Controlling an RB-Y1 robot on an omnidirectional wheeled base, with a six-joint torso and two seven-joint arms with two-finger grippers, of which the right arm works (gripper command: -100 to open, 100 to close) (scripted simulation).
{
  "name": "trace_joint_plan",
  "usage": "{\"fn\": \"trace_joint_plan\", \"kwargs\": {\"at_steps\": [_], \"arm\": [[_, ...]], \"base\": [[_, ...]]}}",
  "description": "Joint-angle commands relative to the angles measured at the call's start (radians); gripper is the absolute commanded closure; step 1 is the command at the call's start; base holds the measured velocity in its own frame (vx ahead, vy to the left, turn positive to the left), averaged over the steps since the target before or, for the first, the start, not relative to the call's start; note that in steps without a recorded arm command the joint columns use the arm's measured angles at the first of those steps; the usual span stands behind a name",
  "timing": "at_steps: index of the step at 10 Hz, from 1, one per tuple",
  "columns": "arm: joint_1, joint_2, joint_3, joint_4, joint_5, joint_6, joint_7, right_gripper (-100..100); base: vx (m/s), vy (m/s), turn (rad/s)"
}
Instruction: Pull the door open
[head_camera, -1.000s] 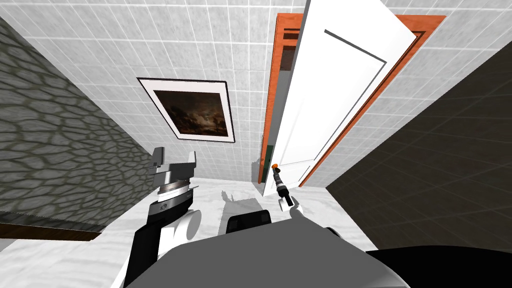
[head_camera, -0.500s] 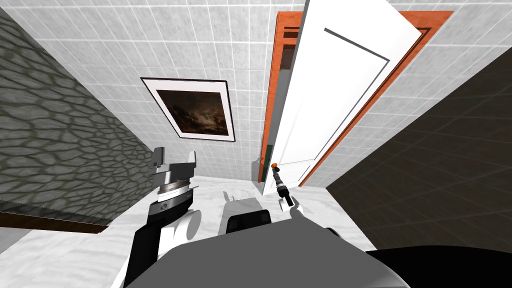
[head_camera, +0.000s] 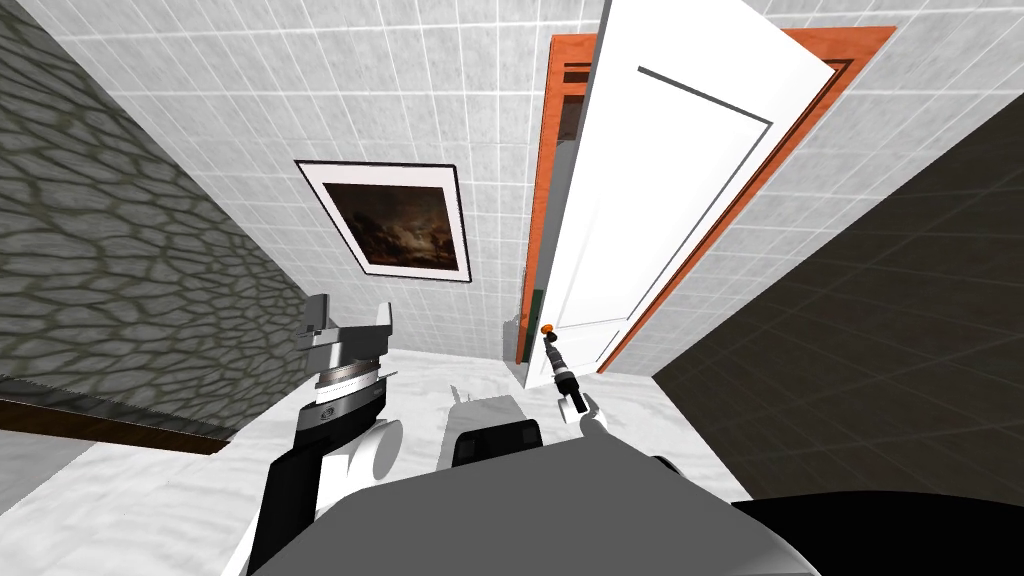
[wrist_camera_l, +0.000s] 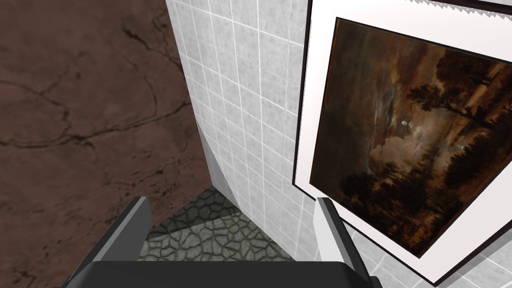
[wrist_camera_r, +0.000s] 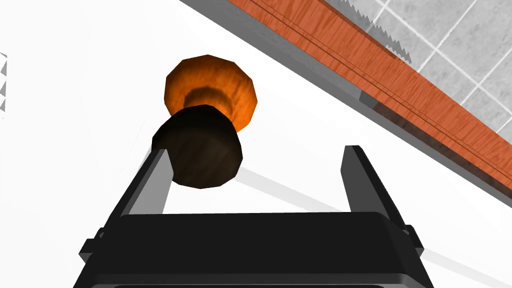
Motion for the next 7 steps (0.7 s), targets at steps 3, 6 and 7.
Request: {"fn": "trace_joint_plan", "kwargs": {"at_steps": [3,6,7], "arm": [[0.0,0.002,-0.012,0.003,0.012,0.0,0.099,-100],[-0.001,0.003,-0.022,0.006,0.021,0.0,0.176,-100],[-0.001,0.004,-0.027,0.008,0.026,0.0,0.202,-100]], "base": [[-0.031,-0.02,0.028],[-0.04,-0.022,0.028],[-0.043,-0.03,0.033]]}}
